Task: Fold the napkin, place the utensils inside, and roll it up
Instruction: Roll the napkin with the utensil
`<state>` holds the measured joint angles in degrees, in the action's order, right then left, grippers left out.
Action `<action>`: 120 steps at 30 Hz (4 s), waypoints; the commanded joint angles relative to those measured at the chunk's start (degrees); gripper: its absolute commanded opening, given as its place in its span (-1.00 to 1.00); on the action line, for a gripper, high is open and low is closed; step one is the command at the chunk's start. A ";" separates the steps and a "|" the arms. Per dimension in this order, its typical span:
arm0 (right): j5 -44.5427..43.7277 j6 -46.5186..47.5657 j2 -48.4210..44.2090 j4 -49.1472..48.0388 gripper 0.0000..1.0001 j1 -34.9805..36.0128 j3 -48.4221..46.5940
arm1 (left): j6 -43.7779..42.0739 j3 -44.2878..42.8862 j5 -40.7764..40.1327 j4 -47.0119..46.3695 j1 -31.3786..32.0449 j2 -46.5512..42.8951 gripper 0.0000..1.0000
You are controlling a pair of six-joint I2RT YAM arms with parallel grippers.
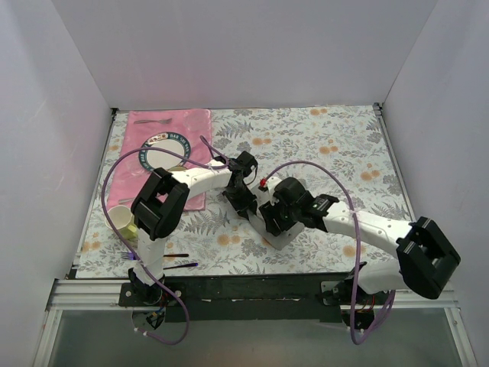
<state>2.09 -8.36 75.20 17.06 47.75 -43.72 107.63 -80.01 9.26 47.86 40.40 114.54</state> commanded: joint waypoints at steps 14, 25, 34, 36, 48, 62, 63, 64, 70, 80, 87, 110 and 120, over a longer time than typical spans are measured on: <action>-23.18 -0.25 12.69 -0.97 0.36 15.53 -6.64 | -0.14 -1.91 -2.67 4.26 -0.15 1.04 -1.00; -26.87 -5.61 12.78 -5.02 -0.02 15.62 1.44 | 0.56 -2.35 0.15 4.97 -0.32 1.21 -1.00; -22.50 -8.34 9.80 -10.54 -0.97 15.45 7.42 | -0.05 -1.92 1.55 4.10 -0.68 0.07 -1.00; -19.50 -8.60 7.69 -14.59 -0.97 14.92 10.93 | -0.76 -0.77 2.25 1.29 -1.29 -1.68 -1.00; 18.08 -10.36 7.33 -25.31 -0.97 -1.24 19.82 | -8.40 -4.45 1.56 -3.21 -4.19 -8.19 0.03; 45.46 -15.81 22.70 -31.47 -0.97 -17.24 18.24 | -11.14 -3.95 0.32 0.67 -3.75 -16.45 0.16; 46.33 -15.81 23.23 -31.21 -0.97 -17.68 17.98 | -9.91 -2.54 0.93 -0.12 -3.58 -17.41 0.17; 46.51 -15.46 23.85 -30.69 -0.97 -18.12 17.71 | -9.47 0.18 1.81 -1.09 -3.23 -19.08 0.17; 47.92 -12.83 28.24 -26.65 -0.97 -22.25 14.81 | -5.78 5.12 8.14 -4.44 -1.82 -19.36 0.16; 49.24 -13.70 29.65 -29.01 -0.97 -23.40 14.02 | 9.60 16.81 10.00 -11.64 -1.47 -20.68 0.47; 50.20 -12.56 30.88 -28.66 -0.97 -23.49 12.88 | 11.02 15.59 7.62 -15.60 -0.41 -15.85 0.47; 37.65 -1.41 23.25 -7.06 -0.50 -19.28 1.11 | 5.75 14.53 1.82 -13.76 0.91 -7.05 -0.99; 3.73 3.25 6.21 7.90 0.53 -8.21 -8.74 | 3.99 12.24 3.93 -10.59 0.64 -6.26 -1.00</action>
<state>23.94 -9.58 87.09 18.20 35.99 -48.10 113.03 -66.70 16.32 34.20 41.36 106.69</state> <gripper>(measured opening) 0.654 0.090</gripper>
